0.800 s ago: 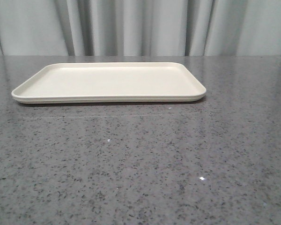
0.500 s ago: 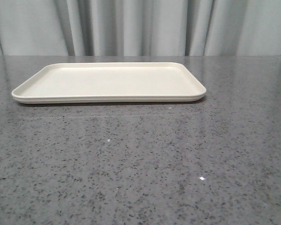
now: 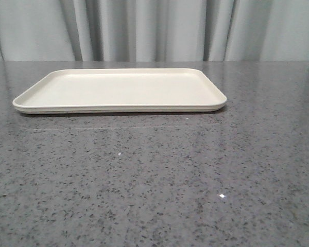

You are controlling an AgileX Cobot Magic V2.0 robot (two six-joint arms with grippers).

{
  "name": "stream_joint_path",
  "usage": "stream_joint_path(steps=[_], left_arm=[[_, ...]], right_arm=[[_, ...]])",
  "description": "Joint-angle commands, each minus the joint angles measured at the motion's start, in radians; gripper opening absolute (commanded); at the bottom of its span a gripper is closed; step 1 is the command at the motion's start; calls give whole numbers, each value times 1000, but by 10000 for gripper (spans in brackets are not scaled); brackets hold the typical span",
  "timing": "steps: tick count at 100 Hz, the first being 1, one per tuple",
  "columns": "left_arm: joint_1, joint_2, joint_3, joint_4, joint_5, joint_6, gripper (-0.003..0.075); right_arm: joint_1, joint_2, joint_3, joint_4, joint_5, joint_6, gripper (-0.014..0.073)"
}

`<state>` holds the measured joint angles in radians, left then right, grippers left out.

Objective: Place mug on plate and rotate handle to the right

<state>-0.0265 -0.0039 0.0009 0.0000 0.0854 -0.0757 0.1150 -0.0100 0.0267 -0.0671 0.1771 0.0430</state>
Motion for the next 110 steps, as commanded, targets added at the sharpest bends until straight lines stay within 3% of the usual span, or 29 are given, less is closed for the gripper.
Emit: stream_joint_path(steps=[1, 80, 110], left_arm=[[2, -29, 9, 0, -85, -7, -20], [2, -29, 9, 0, -85, -7, -20], [2, -29, 9, 0, -164, -7, -20]], right_arm=[[-6, -20, 1, -11, -71, 0, -67], [-6, -20, 1, -11, -83, 0, -67], [-6, -20, 1, -11, -84, 0, -67]])
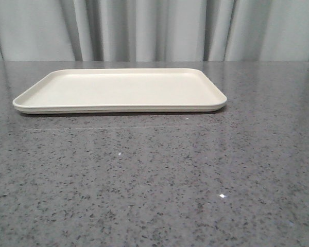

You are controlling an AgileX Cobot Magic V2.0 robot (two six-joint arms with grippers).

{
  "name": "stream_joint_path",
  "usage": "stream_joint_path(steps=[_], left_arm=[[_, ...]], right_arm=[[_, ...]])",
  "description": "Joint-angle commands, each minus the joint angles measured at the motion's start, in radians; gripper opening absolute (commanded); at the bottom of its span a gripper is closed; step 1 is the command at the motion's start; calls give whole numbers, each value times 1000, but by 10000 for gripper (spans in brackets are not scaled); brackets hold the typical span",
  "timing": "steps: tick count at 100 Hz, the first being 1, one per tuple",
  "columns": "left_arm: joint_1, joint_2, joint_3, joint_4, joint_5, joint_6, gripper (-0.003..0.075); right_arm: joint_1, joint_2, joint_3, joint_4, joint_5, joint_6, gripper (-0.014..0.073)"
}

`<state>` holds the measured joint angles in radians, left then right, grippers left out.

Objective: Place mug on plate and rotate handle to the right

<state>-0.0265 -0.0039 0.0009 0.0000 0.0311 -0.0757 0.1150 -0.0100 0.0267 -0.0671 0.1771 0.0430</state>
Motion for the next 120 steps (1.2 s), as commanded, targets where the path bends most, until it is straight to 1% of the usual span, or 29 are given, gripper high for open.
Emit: stream_joint_path(steps=[1, 25, 54, 76, 91, 98, 120], left_arm=[[2, -29, 9, 0, -113, -7, -20], [2, -29, 9, 0, -138, -7, -20], [2, -29, 9, 0, -134, -7, -20], [2, -29, 9, 0, -135, -7, -20], [2, -29, 9, 0, -135, -7, -20], [2, -29, 9, -6, -134, -7, -20], [2, -29, 9, -15, -135, -7, -20]], right_arm=[[-6, -20, 1, -11, -84, 0, -67], [-6, -20, 1, -11, -90, 0, -67], [-6, -20, 1, -9, -111, 0, -67], [-6, -20, 1, 48, -121, 0, -67], [-6, -20, 1, 130, -134, 0, -67], [-6, -20, 1, 130, -111, 0, -67], [-6, -20, 1, 130, -123, 0, -67]])
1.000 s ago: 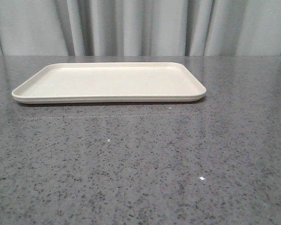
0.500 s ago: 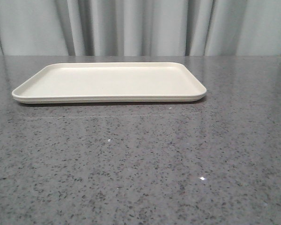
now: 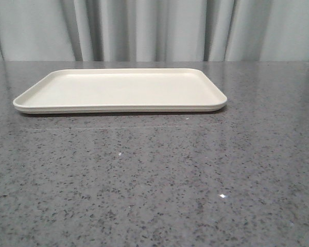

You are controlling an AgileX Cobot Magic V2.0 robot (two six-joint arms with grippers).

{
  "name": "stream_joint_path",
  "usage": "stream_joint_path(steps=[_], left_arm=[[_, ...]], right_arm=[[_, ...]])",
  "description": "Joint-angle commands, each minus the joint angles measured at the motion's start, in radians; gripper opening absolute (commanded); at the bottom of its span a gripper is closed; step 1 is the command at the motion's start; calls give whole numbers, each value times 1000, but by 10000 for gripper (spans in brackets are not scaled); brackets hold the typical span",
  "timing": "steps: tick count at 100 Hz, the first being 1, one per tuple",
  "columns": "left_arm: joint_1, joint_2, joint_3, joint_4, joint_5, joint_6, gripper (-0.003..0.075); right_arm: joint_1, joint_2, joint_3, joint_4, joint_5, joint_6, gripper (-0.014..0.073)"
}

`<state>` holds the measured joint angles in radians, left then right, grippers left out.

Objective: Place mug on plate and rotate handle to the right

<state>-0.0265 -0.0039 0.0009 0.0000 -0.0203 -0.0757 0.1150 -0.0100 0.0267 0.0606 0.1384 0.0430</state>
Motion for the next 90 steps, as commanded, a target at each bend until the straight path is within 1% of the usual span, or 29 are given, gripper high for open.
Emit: stream_joint_path(steps=[1, 14, 24, 36, 90], left_arm=[[2, -29, 9, -18, -84, -7, -20], [2, -29, 9, -35, -82, -7, -20], [2, -29, 9, -35, -82, -7, -20], [2, -29, 9, -35, -84, -7, -20], [2, -29, 9, -38, -40, -7, -20]], right_arm=[[-6, -20, 1, 2, -84, 0, -67], [-6, -20, 1, 4, -91, 0, -67], [-6, -20, 1, 55, -107, 1, -67], [-6, -20, 1, 72, -100, 1, -67], [-6, -20, 1, 27, -89, -11, -67]])
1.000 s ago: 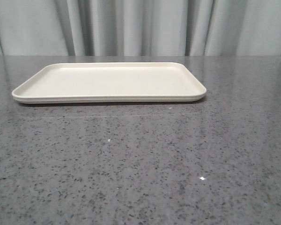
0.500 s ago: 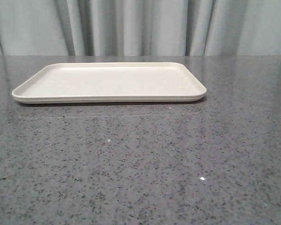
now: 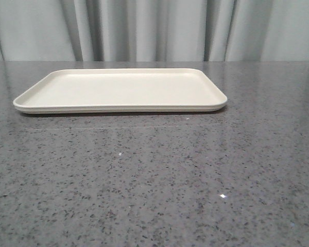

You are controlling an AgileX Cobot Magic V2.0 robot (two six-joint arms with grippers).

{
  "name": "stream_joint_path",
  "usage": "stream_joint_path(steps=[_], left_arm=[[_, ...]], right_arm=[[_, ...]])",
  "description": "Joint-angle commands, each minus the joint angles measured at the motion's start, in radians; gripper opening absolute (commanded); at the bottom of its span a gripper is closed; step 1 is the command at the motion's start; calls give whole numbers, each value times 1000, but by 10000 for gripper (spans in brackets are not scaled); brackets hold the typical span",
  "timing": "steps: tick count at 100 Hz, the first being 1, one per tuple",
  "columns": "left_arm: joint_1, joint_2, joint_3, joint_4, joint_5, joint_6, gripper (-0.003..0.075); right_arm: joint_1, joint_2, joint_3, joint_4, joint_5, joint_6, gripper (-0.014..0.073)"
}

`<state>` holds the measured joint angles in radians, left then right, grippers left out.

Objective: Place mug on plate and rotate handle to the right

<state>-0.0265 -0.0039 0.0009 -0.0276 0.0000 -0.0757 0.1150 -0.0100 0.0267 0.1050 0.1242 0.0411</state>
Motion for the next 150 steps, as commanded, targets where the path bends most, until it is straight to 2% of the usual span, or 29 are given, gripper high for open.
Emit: stream_joint_path(steps=[1, 56, 108, 150], left_arm=[[2, -29, 9, -10, -56, -7, -20], [2, -29, 9, -54, -38, -9, -20], [2, -29, 7, -126, -91, -11, -20], [2, -29, -49, -189, -51, -11, -20]], right_arm=[[-6, -20, 1, -18, -75, -9, -67], [-6, -20, 1, -26, -83, -9, -67], [-6, -20, 0, -26, -139, -9, -66], [-6, -20, -53, -25, -92, -8, -66]])
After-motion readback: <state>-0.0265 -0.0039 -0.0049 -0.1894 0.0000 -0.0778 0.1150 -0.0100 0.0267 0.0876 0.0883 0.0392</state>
